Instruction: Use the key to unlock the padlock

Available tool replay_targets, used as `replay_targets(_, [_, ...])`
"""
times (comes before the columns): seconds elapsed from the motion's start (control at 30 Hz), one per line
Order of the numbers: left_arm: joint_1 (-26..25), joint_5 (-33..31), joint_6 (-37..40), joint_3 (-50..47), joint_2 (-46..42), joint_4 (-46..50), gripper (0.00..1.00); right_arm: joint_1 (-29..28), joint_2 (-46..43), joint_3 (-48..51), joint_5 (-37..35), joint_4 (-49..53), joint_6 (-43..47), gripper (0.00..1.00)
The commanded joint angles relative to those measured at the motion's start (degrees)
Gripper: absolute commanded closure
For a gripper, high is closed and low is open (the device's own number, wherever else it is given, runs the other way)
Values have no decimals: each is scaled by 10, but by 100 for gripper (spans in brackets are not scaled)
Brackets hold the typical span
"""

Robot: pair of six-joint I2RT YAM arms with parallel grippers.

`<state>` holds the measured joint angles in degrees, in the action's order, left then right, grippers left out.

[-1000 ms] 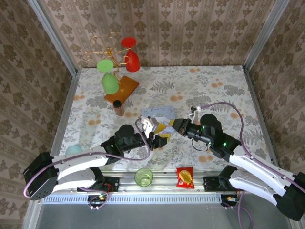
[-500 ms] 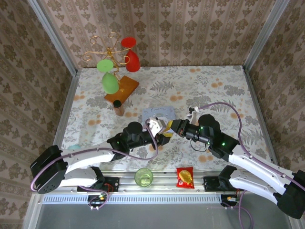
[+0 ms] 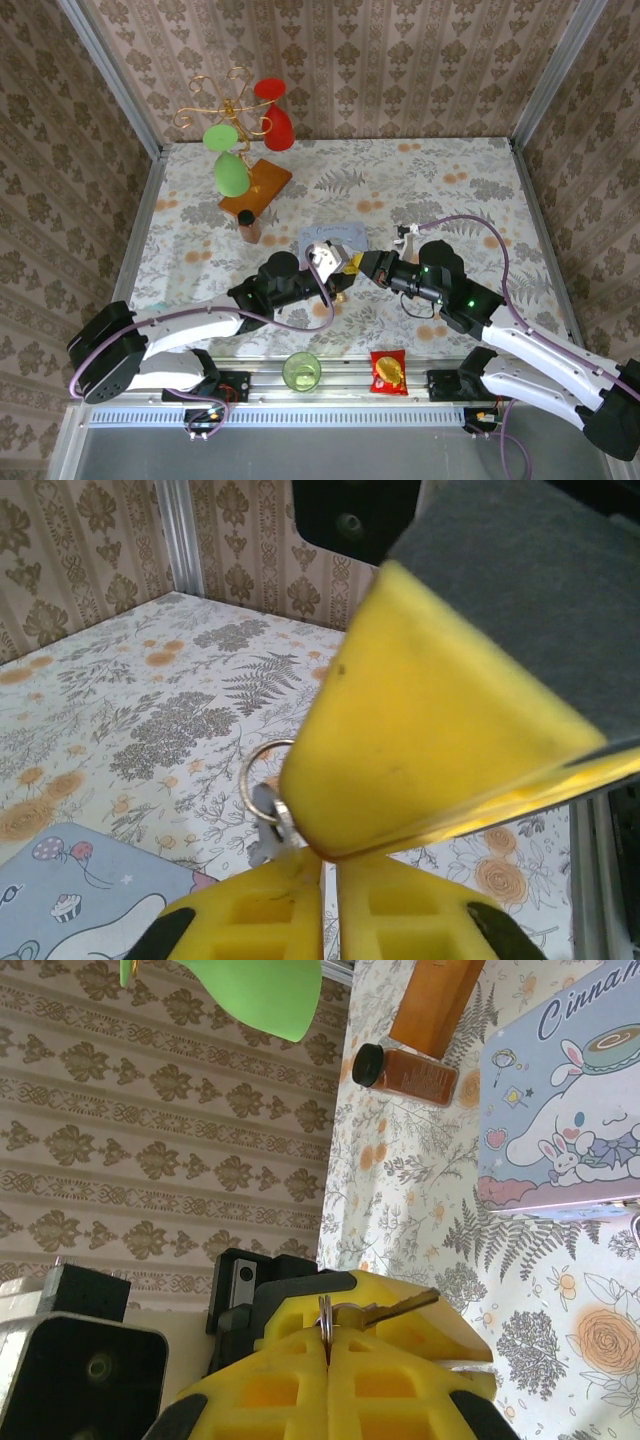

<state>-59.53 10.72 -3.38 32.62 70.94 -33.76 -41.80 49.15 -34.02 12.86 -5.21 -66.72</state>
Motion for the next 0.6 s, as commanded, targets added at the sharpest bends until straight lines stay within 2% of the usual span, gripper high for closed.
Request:
replay_targets(0.0, [3,2,10,6,-4,-30,100,-4,-14,8,-5,16,-7,100])
replay_targets(0.23, [21,39,-2,-15,-27,-25,100,-1,-39,14,-17,39,-1,100])
replay_targets(0.3, [40,65,-45,-39,-32,-63,100,5,-43,11,-15,51,15,100])
replay_targets(0.37, [58,79,-124,-63,-39,-122,98,17,-48,6,-3,63,53,100])
replay_targets(0.4, [62,66,-174,-68,-47,-135,79,24,-52,6,4,67,79,100])
replay_targets(0.43, [61,46,-222,-67,-57,-131,71,31,-58,11,13,64,112,100])
replay_targets(0.47, [61,35,-259,-63,-64,-120,70,37,-63,15,18,62,139,100])
replay_targets(0.57, [50,2,-377,-42,-78,-70,52,48,-78,29,29,43,205,100])
